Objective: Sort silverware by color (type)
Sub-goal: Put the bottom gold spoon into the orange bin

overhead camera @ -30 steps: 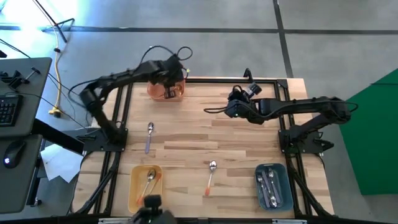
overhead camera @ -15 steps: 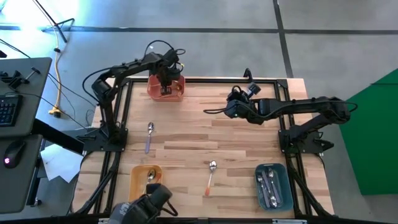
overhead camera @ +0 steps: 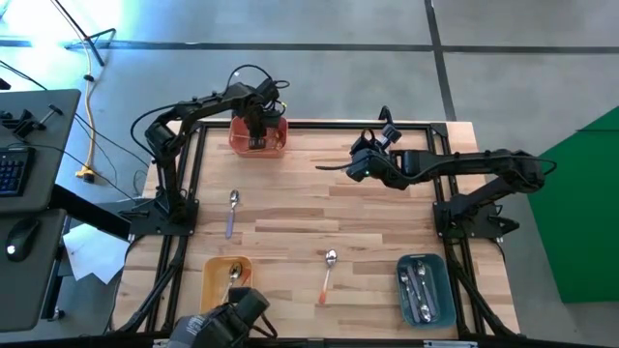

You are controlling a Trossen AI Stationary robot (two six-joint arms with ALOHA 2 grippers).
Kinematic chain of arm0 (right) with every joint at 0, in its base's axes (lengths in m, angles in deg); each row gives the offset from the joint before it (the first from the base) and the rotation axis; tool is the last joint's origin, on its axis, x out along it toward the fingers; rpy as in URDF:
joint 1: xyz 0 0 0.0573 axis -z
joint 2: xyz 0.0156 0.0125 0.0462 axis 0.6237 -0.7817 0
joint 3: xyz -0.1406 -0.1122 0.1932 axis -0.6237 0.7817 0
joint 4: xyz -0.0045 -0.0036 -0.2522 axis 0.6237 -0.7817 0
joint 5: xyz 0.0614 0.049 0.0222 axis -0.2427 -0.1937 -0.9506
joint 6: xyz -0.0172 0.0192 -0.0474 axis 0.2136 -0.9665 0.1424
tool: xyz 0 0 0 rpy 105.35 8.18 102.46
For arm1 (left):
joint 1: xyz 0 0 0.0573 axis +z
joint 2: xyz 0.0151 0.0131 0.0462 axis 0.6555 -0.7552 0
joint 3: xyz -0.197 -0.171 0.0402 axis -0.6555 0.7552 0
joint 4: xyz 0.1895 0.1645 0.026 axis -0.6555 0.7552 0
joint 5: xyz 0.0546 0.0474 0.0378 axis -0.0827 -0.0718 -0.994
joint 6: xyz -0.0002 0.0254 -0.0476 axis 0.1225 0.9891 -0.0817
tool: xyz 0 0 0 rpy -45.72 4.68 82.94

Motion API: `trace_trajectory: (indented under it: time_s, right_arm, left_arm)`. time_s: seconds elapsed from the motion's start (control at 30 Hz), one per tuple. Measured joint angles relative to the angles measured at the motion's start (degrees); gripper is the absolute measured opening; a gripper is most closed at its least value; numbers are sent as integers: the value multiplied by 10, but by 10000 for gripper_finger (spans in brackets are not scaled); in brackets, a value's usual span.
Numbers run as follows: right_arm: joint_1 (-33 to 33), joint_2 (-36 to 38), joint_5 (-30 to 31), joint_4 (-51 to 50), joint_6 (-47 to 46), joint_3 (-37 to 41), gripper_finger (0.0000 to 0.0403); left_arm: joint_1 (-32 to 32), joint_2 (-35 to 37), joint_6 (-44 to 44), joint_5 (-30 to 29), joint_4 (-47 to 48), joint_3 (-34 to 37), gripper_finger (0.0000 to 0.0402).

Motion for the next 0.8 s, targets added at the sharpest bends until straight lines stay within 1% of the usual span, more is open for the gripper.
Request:
trace_trajectory:
  time_s: [0.1, 0.2, 0.3, 0.43, 0.53, 0.63, 0.73, 0.8]
  right_arm:
    - [2, 0, 0, 0, 0, 0, 0]
    - [2, 0, -1, 0, 8, 0, 0]
    - [2, 0, -2, 0, 10, 0, 0]
    - [7, 0, -7, 0, 22, 0, 0]
    - [18, 0, -44, 2, 24, 0, 0]
    - [28, -4, -87, 20, 25, 0, 0]
    - [29, -9, -110, 62, 49, 0, 0]
    - [29, -11, -132, 99, 69, 0, 0]
  left_arm:
    - [-6, 1, -1, -2, 0, 0, 68]
    - [-17, 14, -3, -29, 1, 0, 72]
    - [-36, 51, -3, -71, 5, 0, 57]
    - [-60, 126, -12, -85, 6, 0, 22]
    - [-74, 190, -53, -86, 36, 0, 3]
    - [-80, 249, -112, -88, 87, 0, 4]
    - [-74, 286, -179, -97, 130, 0, 1]
    - [-65, 299, -207, -105, 140, 9, 1]
